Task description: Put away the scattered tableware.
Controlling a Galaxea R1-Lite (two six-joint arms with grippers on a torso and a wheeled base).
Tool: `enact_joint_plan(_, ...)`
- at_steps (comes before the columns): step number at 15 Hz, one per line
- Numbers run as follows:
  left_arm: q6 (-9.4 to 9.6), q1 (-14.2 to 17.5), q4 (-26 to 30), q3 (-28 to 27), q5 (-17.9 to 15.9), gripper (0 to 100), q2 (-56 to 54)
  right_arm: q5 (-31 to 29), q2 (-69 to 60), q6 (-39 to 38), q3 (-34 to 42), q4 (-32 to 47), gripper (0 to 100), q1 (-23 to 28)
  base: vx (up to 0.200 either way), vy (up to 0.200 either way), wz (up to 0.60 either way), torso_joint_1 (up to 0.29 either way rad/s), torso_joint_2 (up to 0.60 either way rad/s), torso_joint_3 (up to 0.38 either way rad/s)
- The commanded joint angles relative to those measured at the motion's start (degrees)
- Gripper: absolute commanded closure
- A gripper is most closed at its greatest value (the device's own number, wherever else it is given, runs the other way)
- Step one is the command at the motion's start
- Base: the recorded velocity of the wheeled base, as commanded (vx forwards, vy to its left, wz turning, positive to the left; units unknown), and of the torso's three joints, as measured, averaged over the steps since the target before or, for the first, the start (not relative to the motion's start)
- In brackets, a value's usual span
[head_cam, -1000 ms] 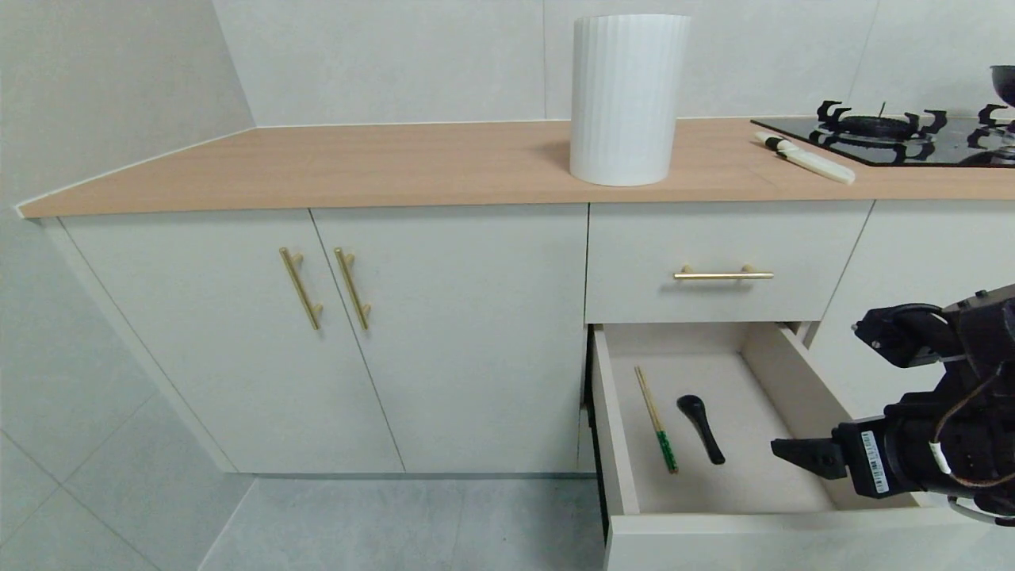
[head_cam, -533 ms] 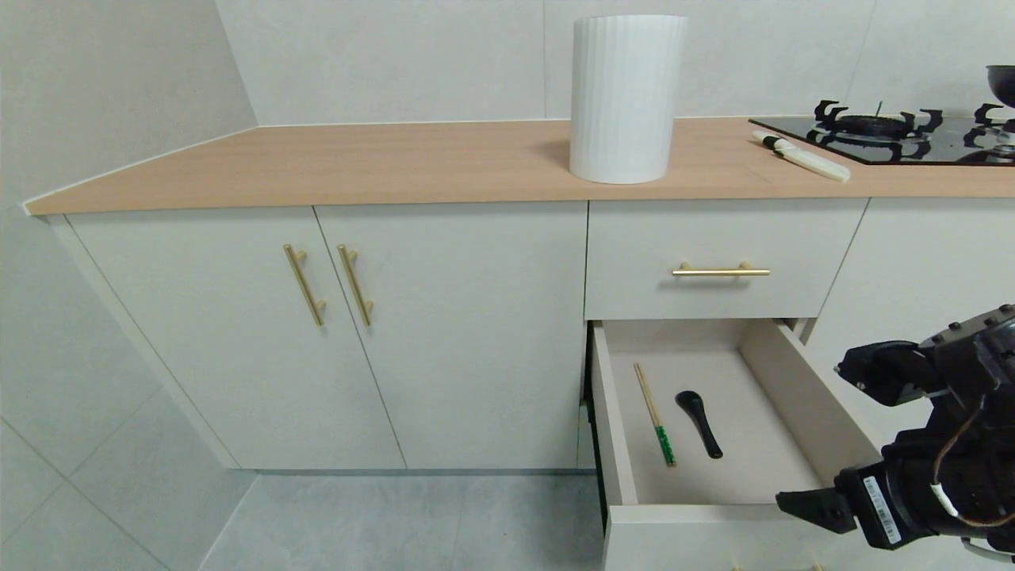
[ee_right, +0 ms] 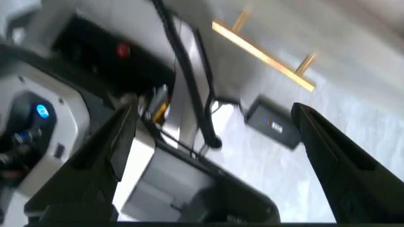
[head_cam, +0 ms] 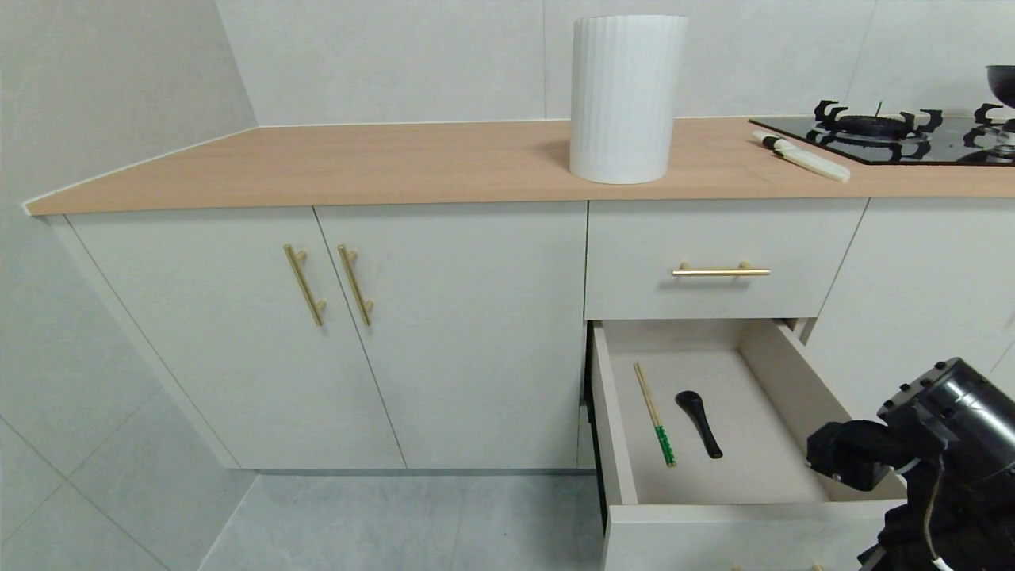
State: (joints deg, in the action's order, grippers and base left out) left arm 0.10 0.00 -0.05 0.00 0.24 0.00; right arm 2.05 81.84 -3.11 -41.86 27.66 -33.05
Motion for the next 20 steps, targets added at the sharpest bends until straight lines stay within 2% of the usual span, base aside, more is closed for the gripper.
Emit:
enact_joint_plan(1, -0.01, 0.1, 0.0, 0.0, 0.0, 0, 0.0, -0.3, 6.3, -0.5, -0.1, -0.2, 0, 0.2, 0.0, 0.0, 0.0, 0.0, 0.0, 0.0)
enact_joint_plan(3, -0.01, 0.1, 0.0, 0.0, 0.0, 0, 0.0, -1.2, 8.7, -1.4, -0.8, -0.3, 0, 0.7, 0.0, 0.0, 0.0, 0.0, 0.0, 0.0)
enact_joint_plan(5, -0.01, 0.1, 0.0, 0.0, 0.0, 0, 0.0, -2.9, 12.9, -7.0, -3.1, -0.2, 0, 1.1, 0.0, 0.0, 0.0, 0.0, 0.0, 0.0)
enact_joint_plan(7, -0.01, 0.1, 0.0, 0.0, 0.0, 0, 0.0, -3.5, 14.1, -8.8, -4.2, 0.1, 0, 1.2, 0.0, 0.0, 0.0, 0.0, 0.0, 0.0)
enact_joint_plan(8, -0.01, 0.0, 0.0, 0.0, 0.0, 0, 0.0, -5.3, 16.4, -13.1, -6.4, 0.2, 0, 2.0, 0.0, 0.0, 0.0, 0.0, 0.0, 0.0)
enact_joint_plan(11, -0.01, 0.1, 0.0, 0.0, 0.0, 0, 0.0, -6.0, 17.7, -16.4, -8.5, 0.2, 0, 2.9, 0.0, 0.0, 0.0, 0.0, 0.0, 0.0)
enact_joint_plan(20, -0.01, 0.0, 0.0, 0.0, 0.0, 0, 0.0, -8.6, 18.0, -17.9, -10.2, -1.3, 0, 5.5, 0.0, 0.0, 0.0, 0.0, 0.0, 0.0)
